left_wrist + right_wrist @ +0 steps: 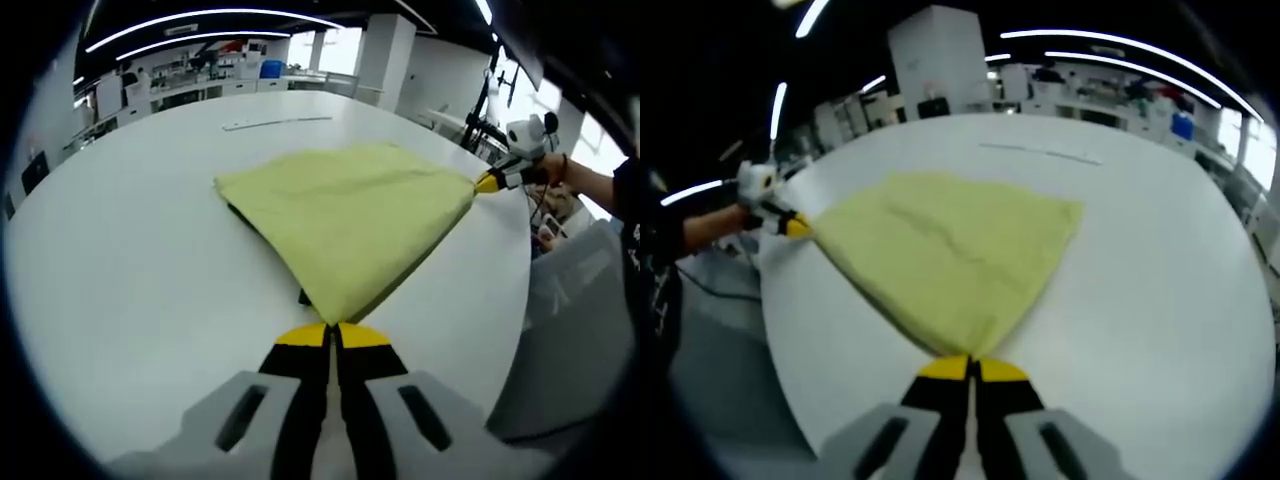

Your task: Fold the garment on the visible template until the final outline fits inside the template.

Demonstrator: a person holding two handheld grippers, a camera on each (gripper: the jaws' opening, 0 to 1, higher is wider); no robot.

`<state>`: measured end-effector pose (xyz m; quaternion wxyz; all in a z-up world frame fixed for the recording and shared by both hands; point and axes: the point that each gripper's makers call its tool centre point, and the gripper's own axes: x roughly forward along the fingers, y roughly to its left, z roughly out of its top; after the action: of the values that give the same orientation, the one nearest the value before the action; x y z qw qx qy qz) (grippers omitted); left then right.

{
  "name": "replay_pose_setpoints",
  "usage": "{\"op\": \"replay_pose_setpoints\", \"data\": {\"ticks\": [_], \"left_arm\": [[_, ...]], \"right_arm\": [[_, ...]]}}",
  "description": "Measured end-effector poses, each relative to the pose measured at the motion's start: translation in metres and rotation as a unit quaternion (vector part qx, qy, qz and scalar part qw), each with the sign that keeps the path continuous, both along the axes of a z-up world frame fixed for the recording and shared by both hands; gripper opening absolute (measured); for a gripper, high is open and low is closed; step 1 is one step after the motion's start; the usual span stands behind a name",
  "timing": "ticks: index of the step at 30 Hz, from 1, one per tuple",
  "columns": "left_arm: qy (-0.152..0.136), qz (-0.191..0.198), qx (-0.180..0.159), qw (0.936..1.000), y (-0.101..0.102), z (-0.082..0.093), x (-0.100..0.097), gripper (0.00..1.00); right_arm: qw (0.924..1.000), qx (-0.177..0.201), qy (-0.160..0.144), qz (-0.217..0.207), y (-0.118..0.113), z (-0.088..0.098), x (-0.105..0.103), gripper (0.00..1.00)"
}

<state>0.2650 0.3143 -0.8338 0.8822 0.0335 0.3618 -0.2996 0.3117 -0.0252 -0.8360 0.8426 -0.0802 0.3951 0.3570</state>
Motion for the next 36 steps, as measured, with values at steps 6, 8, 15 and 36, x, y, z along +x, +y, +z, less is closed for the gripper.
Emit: {"op": "replay_pose_setpoints", "data": {"ticks": [6,8,15,36], "left_arm": [[0.018,0.010,-0.001,0.9998,0.001,-0.005,-0.003,0.00],[0.020,0.007,0.000,0.9998,0.001,-0.006,-0.005,0.00],[0.036,0.035,-0.021,0.9985,0.001,-0.007,-0.001,0.00],[0.011,0.075,0.032,0.9966,0.009,0.013,-0.001,0.60]], "right_arm": [[1.0000,-0.006,-0.001,0.002,0.000,-0.001,-0.003,0.00],[1.0000,-0.003,0.000,-0.007,-0.001,-0.002,-0.002,0.00],[0.9985,0.021,0.011,-0.049,-0.003,-0.006,0.000,0.00],[0.9965,0.016,-0.005,-0.082,0.006,0.028,-0.004,0.53]]}}
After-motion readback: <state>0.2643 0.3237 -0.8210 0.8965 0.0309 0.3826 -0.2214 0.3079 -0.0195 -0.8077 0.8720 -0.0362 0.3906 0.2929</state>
